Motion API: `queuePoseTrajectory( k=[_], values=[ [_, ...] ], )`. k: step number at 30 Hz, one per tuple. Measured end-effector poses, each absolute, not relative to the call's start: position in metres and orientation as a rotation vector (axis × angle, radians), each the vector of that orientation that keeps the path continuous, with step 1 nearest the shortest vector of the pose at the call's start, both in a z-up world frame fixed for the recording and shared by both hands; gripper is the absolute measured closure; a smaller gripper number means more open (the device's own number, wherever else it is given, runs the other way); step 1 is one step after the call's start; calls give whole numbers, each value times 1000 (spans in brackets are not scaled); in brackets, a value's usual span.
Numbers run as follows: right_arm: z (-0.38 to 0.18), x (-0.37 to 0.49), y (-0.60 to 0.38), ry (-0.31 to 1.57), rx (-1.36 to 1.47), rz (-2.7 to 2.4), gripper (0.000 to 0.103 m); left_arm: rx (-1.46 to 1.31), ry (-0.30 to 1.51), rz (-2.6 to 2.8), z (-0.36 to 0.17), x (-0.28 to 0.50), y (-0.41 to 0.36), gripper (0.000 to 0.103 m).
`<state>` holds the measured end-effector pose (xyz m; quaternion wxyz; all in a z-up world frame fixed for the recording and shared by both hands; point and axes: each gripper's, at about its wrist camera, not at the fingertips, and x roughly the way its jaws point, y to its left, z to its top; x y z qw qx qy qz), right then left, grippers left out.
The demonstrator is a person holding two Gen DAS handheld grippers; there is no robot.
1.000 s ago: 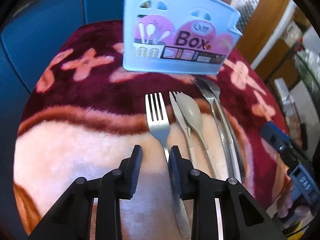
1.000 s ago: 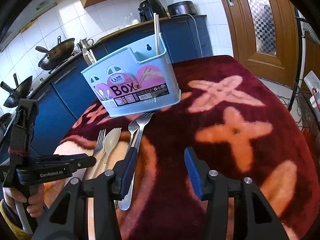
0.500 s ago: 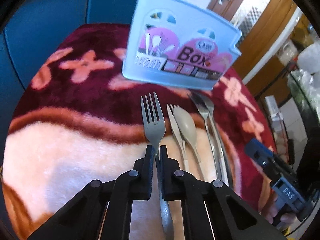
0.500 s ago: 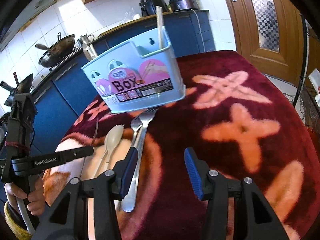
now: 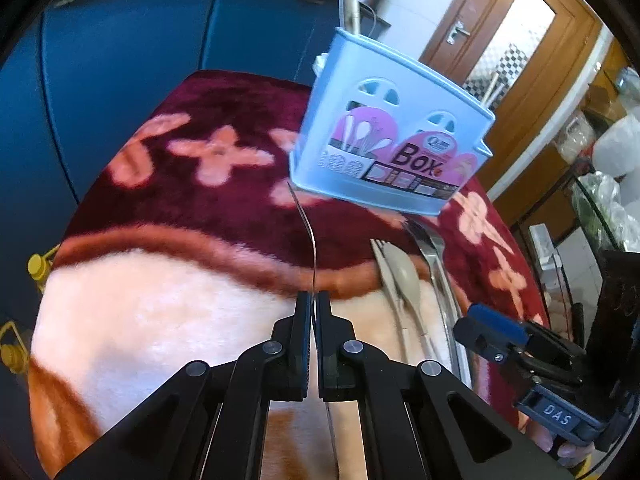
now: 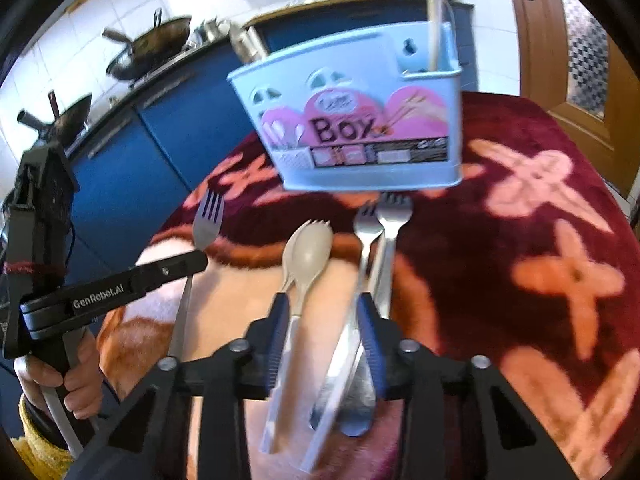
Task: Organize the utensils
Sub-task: 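Grasp a silver fork with the left tool while the right tool grasps a beige plastic spoon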
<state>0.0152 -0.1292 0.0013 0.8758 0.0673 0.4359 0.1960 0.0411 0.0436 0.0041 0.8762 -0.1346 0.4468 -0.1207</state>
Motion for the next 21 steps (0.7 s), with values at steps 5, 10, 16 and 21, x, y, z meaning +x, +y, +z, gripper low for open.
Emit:
queuePoseTrajectory(
  k=[5,10,16,21],
  values=[
    [-6,26,-118,985,145,431,77,-281,950,-246,-3,44,48,100],
    [-10,35,-110,1021,104,406,81,-291,982,-254,-13,49,50,100],
    [-11,47,-103,1050,71,390,86,-302,986,-263,-18,53,51,99],
    [-12,55,-101,1065,83,387,91,-301,984,-259,-19,55,51,99]
  ],
)
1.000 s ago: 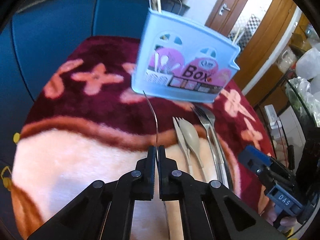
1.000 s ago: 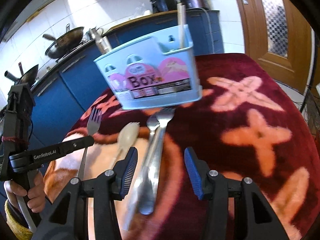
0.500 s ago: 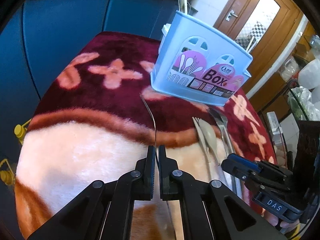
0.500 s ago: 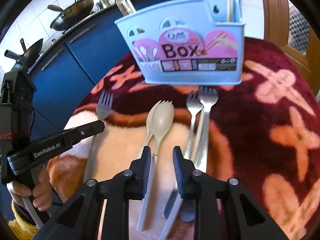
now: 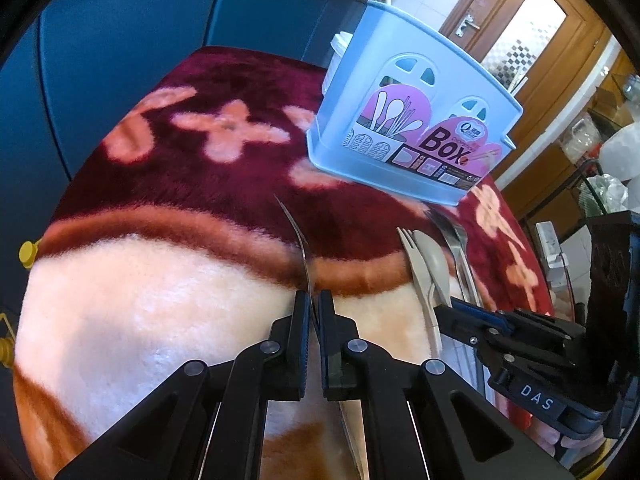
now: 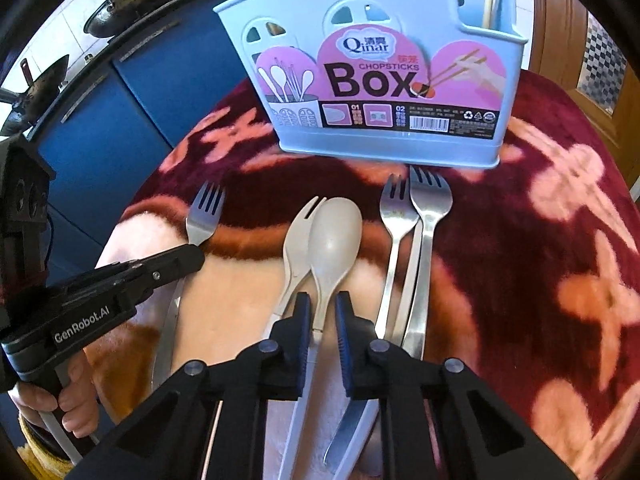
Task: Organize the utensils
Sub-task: 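Grasp a silver fork with the left tool while the right tool grasps a beige plastic spoon, then lift the fork with the left tool while the right tool carries the spoon above the blue box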
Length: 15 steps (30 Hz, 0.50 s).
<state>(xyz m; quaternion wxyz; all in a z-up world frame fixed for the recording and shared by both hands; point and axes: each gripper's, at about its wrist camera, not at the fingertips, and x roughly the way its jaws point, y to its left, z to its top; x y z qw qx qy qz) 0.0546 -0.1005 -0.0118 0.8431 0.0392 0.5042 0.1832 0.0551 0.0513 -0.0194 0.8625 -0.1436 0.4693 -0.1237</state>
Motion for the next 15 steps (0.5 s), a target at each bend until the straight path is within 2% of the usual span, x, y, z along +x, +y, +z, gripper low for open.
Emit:
queuePoseTrajectory(
  k=[3,15],
  values=[
    [-12,55,-105,1057,123,394,95,-304,979,-256,-19,54,51,99],
    [6,39,-129,941,249,438,95,-279,924,-254,-3,45,46,101]
  ],
)
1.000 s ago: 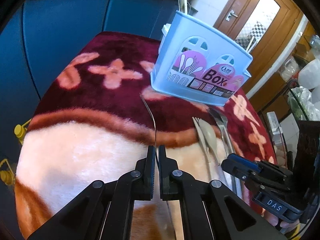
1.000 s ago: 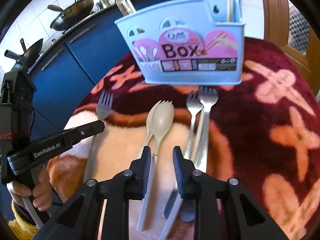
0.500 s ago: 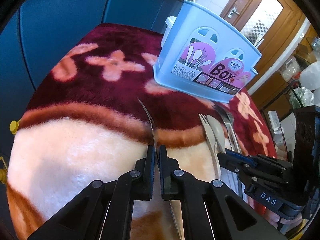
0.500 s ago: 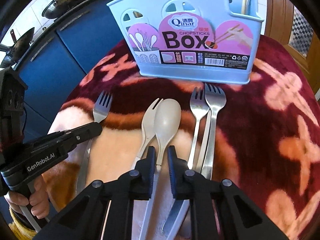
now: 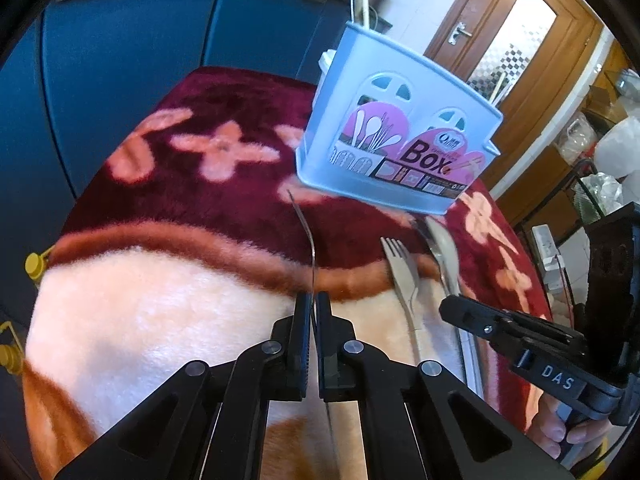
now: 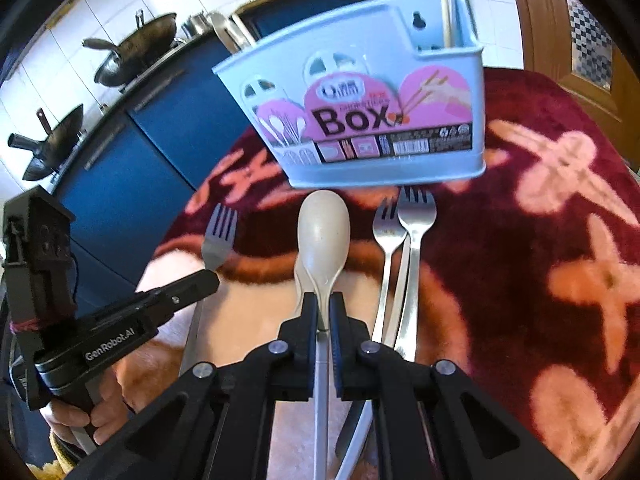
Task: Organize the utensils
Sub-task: 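Lift the fork with the left tool while the right tool carries the spoon above the blue box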
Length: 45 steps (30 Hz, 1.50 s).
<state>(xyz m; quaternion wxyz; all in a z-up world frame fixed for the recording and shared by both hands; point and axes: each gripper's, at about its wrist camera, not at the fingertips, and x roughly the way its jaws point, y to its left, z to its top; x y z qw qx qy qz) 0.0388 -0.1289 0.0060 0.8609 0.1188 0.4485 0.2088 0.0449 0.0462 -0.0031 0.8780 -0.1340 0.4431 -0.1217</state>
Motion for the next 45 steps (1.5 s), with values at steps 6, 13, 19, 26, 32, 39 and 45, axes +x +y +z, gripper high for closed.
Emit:
queuePoseTrajectory(
  k=[6,13,19,26,32,39,45],
  values=[
    [22,27,-135,859,255,441,95,-270,881,-249,10,39,47,102],
    [45,13,-139,755,236,431,95,-269,835,-248,25,30,49,102],
    [61,3,-144,681,226,416,95,-268,779,-248,42,21,48,102],
    [78,4,-151,622,228,398,95,-270,709,-257,66,16,48,102],
    [95,11,-157,575,222,378,95,-266,646,-267,90,20,47,102],
    [116,27,-166,518,209,365,95,-277,578,-276,115,37,43,102],
    [136,44,-173,468,198,345,95,-258,497,-299,142,60,30,102]
  ],
)
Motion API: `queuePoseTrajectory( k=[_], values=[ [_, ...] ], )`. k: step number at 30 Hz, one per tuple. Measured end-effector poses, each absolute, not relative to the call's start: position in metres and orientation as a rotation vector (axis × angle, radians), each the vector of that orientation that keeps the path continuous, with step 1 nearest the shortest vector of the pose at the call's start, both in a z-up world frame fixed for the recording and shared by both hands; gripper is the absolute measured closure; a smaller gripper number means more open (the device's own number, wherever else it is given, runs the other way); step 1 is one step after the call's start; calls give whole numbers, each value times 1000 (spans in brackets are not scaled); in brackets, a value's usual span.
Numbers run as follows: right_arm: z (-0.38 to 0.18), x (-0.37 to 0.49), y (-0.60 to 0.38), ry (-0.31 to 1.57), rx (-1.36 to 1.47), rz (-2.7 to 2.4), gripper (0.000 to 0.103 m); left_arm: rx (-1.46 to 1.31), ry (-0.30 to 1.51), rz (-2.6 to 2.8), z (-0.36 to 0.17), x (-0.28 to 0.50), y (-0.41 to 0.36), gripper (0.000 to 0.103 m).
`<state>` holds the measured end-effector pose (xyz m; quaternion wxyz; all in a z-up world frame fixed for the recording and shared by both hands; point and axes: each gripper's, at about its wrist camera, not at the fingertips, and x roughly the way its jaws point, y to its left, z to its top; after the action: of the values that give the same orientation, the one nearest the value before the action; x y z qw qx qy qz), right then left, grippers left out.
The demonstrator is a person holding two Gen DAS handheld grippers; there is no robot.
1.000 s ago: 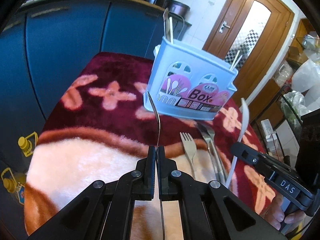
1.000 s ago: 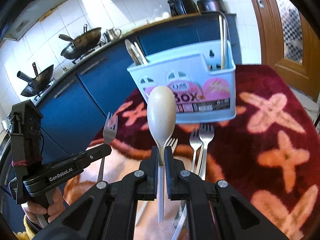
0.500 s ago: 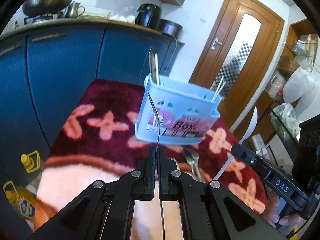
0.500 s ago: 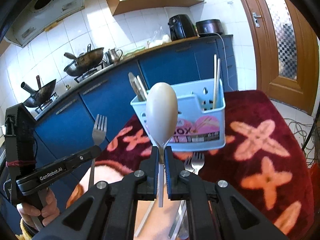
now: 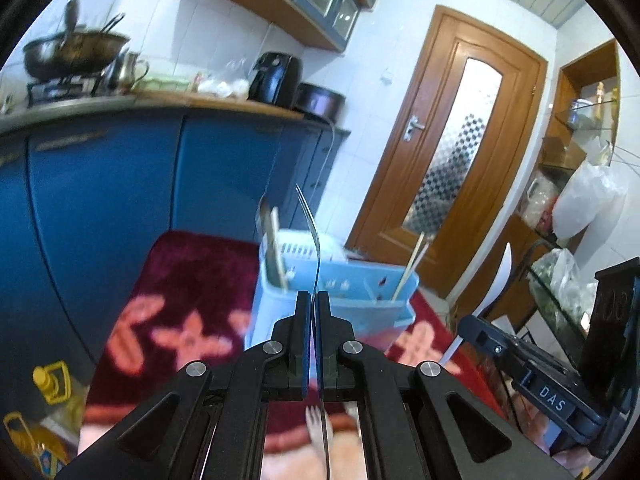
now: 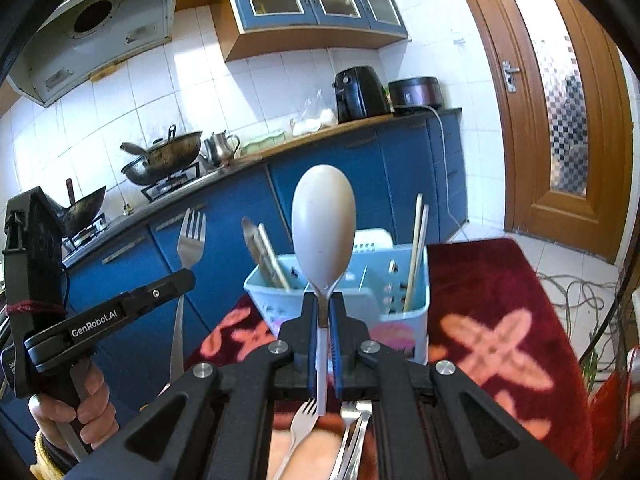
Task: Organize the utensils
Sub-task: 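Lift the fork with the left tool while the right tool carries the spoon above the blue box, then lower the fork into the box and open the left tool while the right tool releases the spoon inside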
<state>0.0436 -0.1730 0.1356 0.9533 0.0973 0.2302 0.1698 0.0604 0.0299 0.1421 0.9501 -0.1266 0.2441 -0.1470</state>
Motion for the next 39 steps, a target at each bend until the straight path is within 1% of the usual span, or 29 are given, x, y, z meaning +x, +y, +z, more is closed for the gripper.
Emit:
queuePoseTrajectory(
  k=[8,15,23,31,37,39],
  values=[
    [159,76,-172,403,150,297,95,-226,385,-282,170,95,15,102],
    [167,106,-169,358,99,232,95,-255,340,-268,177,133,13,102],
    [151,133,-166,366,54,182,95,-255,328,-222,154,171,8,102],
    [128,148,-165,435,41,180,95,-210,377,-206,116,183,-3,101],
    [116,154,-168,499,71,203,95,-199,419,-196,104,186,-5,101],
    [114,156,-170,514,90,207,91,-197,428,-197,104,186,-4,101]
  ],
)
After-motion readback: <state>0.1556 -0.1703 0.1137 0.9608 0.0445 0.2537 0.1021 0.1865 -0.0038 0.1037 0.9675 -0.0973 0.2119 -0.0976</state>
